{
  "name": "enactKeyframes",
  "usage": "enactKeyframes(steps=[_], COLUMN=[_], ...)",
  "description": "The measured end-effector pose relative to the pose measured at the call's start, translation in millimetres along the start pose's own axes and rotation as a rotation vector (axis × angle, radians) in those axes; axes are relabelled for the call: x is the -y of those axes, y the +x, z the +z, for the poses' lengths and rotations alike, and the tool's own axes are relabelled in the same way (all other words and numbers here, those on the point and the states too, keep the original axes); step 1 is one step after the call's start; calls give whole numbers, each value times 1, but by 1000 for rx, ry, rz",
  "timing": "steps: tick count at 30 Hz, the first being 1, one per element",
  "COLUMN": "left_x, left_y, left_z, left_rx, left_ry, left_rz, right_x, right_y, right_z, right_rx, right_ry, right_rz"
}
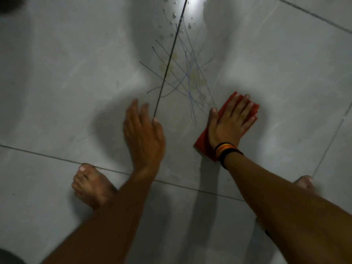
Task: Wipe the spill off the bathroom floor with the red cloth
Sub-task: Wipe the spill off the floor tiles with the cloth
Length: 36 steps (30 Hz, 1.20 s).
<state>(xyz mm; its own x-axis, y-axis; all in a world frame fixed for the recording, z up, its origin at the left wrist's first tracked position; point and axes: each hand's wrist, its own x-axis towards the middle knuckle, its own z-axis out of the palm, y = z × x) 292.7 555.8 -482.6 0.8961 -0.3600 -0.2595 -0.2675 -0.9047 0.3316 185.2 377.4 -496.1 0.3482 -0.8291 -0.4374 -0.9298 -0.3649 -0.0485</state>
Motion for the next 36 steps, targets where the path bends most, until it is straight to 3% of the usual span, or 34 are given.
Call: enactKeyframes(steps=[2,4,7,9,11,13,16,20,24,26,28,30,32,34,36], left_x=[27,42,43,40,41,44,43,45,42,44,47,48,51,51,49], left_y=[36,69,102,108,110,109,111,113,111,111,112,112,111,111,112], left_z=[5,9,15,17,16,16,19,17,14,14,17,20,21,22,20], left_rx=[-99,-199,-248,-235,-218,-226,-222,-218,-190,-183,-186,-202,-215,-213,-213], left_ry=[101,149,157,189,206,219,223,224,209,211,189,170,167,175,180], left_rz=[62,111,76,48,46,51,48,50,45,47,63,67,66,70,62], right_x=[19,31,13,-18,-43,-47,-6,75,51,16,0,13,55,105,137], right_y=[6,1,-21,-23,-9,15,56,60,4,3,23,58,91,105,92], right_z=[15,32,47,43,29,16,3,17,34,28,16,3,-7,-6,5], right_rx=[-111,-155,-87,-69,-101,-160,-244,-241,-59,-68,-128,-225,-311,-345,-308], right_ry=[-63,-82,-125,-172,-195,-167,-116,-121,-190,-204,-168,-94,-18,-17,-46], right_rz=[-63,-310,-729,-845,-738,-502,-289,-535,-911,-865,-643,-368,-205,-247,-496])
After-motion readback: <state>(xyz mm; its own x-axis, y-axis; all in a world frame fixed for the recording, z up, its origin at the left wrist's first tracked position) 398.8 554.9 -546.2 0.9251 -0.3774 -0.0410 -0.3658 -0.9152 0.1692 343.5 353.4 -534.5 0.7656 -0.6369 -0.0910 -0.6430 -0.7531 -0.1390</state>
